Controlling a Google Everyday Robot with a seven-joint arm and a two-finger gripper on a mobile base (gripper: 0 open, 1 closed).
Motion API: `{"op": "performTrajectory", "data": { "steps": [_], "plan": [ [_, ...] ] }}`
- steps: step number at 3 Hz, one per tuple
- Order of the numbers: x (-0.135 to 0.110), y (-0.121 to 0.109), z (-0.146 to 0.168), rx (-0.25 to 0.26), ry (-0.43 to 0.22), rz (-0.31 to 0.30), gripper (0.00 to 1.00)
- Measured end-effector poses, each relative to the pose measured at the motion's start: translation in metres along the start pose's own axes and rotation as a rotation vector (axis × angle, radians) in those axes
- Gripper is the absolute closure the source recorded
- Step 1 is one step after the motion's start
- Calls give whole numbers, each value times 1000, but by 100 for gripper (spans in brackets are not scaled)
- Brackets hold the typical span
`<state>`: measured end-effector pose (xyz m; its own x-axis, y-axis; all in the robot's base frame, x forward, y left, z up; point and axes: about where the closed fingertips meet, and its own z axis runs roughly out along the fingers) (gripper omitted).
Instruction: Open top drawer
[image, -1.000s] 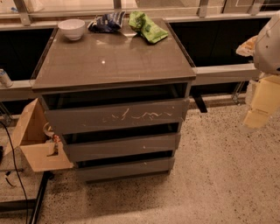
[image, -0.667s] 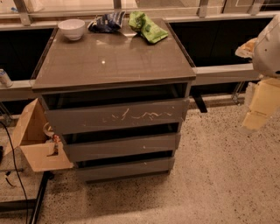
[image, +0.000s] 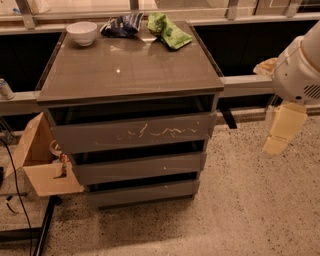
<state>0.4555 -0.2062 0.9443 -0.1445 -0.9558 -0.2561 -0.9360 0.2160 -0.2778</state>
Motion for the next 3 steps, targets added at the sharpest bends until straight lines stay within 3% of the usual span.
{"op": "performTrajectory", "data": {
  "steps": [1,2,3],
  "plan": [
    [-11,-4,32,-15,-17,-58,0],
    [-36,-20,105,-56,-11,-138,0],
    [-36,-20,105,-56,-11,-139,0]
  ]
}}
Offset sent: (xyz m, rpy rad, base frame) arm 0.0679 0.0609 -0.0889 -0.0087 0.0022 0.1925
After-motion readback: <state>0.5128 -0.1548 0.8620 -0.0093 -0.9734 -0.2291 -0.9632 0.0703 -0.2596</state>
